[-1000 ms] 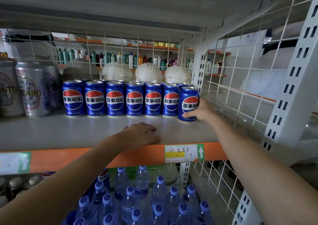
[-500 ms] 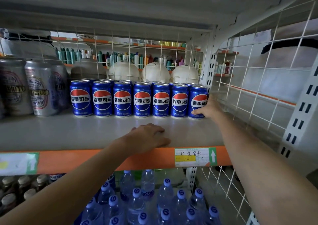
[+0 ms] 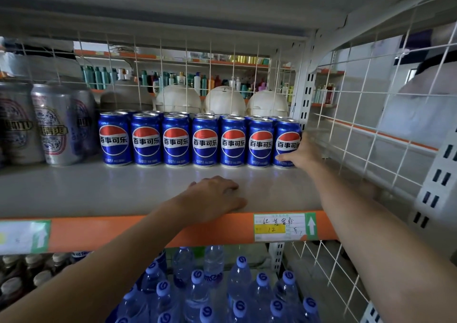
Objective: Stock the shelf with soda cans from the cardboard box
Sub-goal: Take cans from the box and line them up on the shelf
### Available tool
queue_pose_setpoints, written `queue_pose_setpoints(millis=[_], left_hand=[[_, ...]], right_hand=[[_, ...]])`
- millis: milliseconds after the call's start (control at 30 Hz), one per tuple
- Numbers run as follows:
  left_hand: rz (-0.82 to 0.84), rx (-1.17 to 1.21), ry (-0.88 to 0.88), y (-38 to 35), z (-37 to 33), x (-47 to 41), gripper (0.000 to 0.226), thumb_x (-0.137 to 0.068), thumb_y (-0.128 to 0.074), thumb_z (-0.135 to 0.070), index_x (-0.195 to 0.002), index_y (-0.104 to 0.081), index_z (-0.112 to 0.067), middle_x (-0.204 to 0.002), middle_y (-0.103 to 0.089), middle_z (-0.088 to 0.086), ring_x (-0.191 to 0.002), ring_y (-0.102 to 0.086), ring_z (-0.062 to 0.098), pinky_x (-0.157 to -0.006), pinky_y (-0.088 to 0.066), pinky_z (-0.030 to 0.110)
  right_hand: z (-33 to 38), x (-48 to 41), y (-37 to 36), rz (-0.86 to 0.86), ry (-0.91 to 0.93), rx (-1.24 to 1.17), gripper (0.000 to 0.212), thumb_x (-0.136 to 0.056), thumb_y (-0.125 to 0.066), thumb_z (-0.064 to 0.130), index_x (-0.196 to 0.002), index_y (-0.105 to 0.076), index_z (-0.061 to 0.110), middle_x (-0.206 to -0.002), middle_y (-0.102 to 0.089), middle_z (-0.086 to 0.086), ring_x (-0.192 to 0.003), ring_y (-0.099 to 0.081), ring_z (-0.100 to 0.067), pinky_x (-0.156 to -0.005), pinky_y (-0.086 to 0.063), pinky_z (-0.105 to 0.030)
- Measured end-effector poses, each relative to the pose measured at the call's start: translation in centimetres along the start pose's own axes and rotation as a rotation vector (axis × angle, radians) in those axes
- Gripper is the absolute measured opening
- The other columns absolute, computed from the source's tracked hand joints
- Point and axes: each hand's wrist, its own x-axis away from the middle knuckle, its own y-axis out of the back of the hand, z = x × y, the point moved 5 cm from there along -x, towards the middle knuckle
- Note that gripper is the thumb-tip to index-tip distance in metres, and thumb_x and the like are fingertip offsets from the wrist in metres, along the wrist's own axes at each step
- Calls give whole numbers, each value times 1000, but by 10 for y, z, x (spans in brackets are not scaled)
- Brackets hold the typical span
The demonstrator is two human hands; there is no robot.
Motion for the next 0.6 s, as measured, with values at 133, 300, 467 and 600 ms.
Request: queue_pose_setpoints(millis=[133,300,467,600], left_hand=[[12,0,12,-1,1,-2,54,-91,-48,-46,-138,-42,-22,-147,-37,1,-137,-30,22,-115,-19,45],[38,-102,-13,1,-5,2,51,-94,-44,-46,-140,-38,-25,-148,-34,-1,-136,-31,22,-113,-22,43],[38,-114,-9,4,-6,4,52,-93,-43,-47,-140,-37,-26,-147,-36,0,-133,-34,21,-111,-25,41],[43,-155,-41,5,-9,6,50,-95,-42,-45,-140,-37,-25,-147,-34,0,-133,-33,20,-111,-26,38]], right_hand=[[5,5,1,-23,8,48,90,-53,-91,19,-127,-40,12,-129,-56,-11,-118,-54,-33,-98,-44,-50],[9,12,4,-36,21,71,88,-56,-90,22,-127,-39,10,-129,-56,-13,-117,-54,-34,-97,-45,-49],[13,19,7,-41,21,96,87,-57,-89,24,-127,-40,9,-129,-56,-14,-117,-54,-34,-96,-45,-47],[19,28,7,-43,-4,77,90,-60,-88,26,-132,-36,8,-132,-52,-15,-120,-52,-33,-98,-44,-47]])
